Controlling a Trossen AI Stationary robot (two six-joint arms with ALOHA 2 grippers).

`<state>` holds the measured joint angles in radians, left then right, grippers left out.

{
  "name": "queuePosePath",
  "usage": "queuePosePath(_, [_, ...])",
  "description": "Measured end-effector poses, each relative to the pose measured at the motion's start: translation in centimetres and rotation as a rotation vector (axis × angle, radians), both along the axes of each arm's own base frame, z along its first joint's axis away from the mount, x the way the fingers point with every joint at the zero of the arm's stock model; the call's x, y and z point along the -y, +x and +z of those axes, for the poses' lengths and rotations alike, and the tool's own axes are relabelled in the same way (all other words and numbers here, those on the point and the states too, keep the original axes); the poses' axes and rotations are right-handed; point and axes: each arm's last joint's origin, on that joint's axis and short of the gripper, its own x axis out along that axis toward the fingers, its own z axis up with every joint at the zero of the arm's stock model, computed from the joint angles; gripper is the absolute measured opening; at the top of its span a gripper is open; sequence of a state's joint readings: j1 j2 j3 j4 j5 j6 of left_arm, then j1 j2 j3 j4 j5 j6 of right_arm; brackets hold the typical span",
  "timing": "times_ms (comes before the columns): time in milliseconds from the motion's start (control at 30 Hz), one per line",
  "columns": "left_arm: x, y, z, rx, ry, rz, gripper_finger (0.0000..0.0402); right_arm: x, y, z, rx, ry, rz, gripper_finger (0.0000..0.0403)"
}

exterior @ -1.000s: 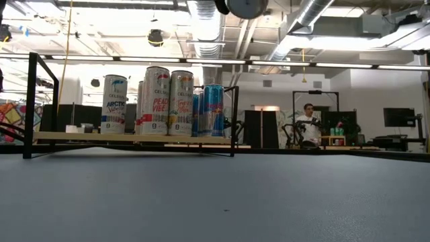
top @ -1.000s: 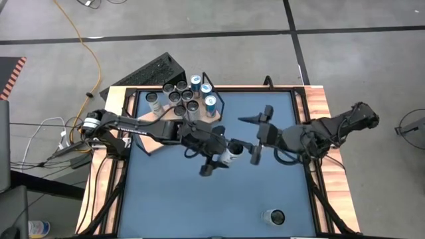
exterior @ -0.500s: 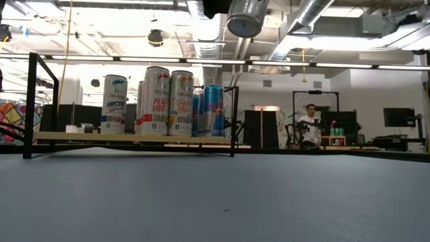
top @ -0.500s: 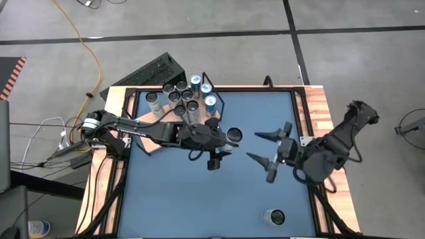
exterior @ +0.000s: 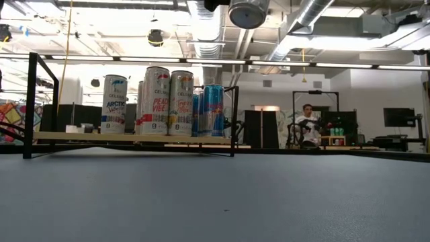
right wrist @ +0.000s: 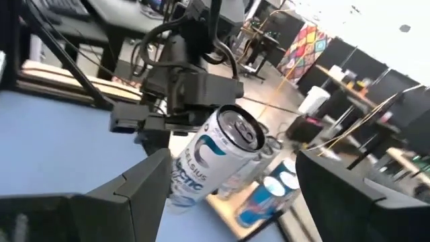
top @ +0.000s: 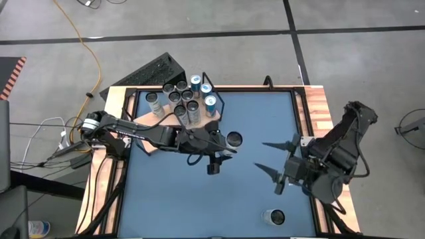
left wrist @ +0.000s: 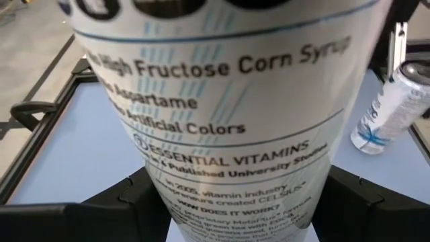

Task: Place canned beverage on shelf
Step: Put the left white and blue soda can on the shelf aligned with the other white and blue soda can

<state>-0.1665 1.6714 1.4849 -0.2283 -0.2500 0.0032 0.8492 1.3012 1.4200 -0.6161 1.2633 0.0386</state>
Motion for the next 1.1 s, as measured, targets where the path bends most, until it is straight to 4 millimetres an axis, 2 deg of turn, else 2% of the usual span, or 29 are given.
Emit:
queuePosePath(133, [-0.1,0.0,0.1,0.014,-0.005,0.018,0.0257,0.3,0.4,0.4,-0.019,-0.028,0.031,0.0312])
queuePosePath(300, [-0.2,0.0,0.2,0.016,0.01,0.052,0.0257,0.5,1.3,0.6,-0.079,-0.04,0.196,0.0312])
queuePosePath(533, [0.0,-0.2,-0.2,-0.029,0.013,0.047,0.0257,1.7,2.5,0.3,-0.076,0.036,0.163,0.0312])
queuePosePath(633, [0.0,-0.2,-0.2,-0.028,-0.004,0.054,0.0257,1.9,3.0,1.2,-0.022,0.079,0.211,0.0312])
queuePosePath(733, [0.0,-0.3,-0.3,-0.037,0.004,0.061,0.0257,2.3,2.8,2.8,-0.018,0.034,0.244,0.0312])
queuePosePath(867, [-0.1,-0.4,-0.4,-0.05,0.036,0.1,0.0257,3.6,2.7,4.0,-0.052,0.055,0.226,0.0312])
queuePosePath(1100, [-0.2,-0.5,-0.7,-0.087,0.075,0.109,0.0257,6.1,4.0,3.1,-0.166,0.122,0.27,0.0312])
